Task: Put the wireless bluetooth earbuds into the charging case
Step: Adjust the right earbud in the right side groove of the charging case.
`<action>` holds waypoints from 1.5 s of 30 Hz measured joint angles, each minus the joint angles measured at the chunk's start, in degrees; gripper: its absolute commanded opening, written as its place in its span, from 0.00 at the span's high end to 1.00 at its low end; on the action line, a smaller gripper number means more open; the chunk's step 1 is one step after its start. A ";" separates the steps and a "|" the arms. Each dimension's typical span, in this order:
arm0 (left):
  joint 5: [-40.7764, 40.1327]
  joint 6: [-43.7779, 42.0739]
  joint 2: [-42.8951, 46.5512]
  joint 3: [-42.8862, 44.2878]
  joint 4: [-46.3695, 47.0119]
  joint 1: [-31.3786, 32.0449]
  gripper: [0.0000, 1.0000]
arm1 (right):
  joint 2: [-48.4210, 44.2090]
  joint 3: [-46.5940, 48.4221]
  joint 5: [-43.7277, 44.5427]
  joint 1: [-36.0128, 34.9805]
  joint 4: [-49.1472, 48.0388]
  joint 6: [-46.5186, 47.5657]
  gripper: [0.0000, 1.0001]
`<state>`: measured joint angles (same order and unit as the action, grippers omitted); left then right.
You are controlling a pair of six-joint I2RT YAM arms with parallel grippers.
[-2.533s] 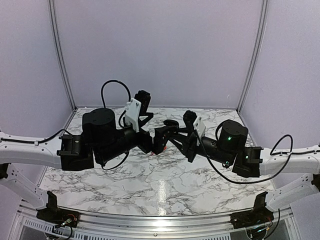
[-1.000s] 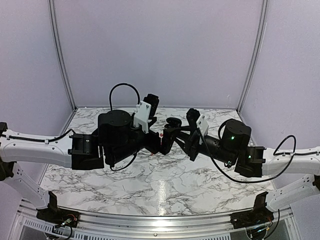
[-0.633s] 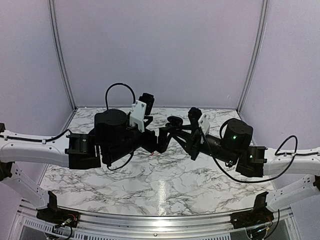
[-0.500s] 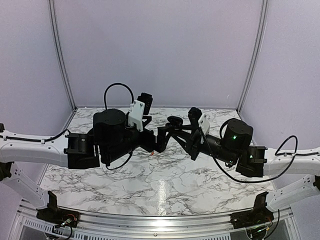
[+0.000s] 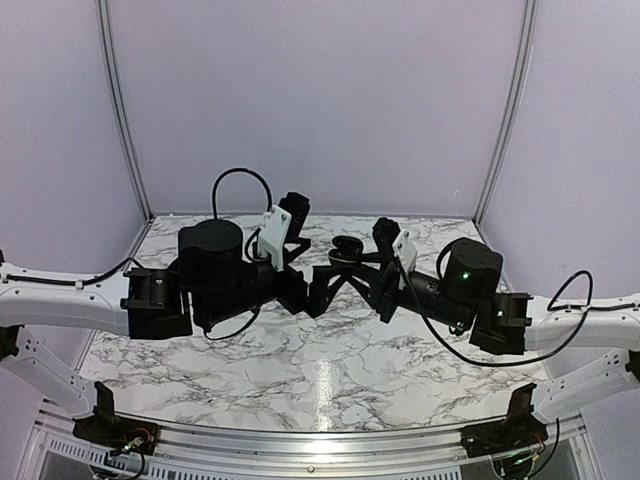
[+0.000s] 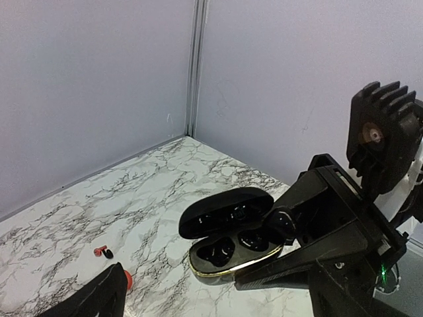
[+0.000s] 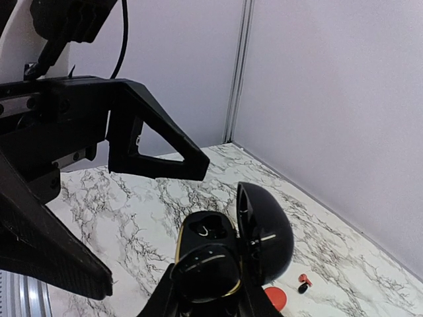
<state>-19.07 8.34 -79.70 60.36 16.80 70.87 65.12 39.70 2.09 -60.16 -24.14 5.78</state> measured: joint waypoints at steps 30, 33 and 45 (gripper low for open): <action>-2.03 -0.85 -3.67 4.42 0.04 -0.66 0.01 | 0.31 0.00 -1.14 0.00 0.72 0.00 1.00; -2.03 -0.81 -3.65 4.39 0.02 -0.70 0.01 | 0.28 0.00 -1.16 0.00 0.72 0.00 1.00; -2.01 -0.63 -2.14 2.89 -0.42 -0.98 0.01 | 0.22 0.00 -1.11 0.00 0.98 0.00 1.00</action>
<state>-21.08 7.70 -81.84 63.24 16.38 69.89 65.34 39.70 0.97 -60.16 -23.16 5.78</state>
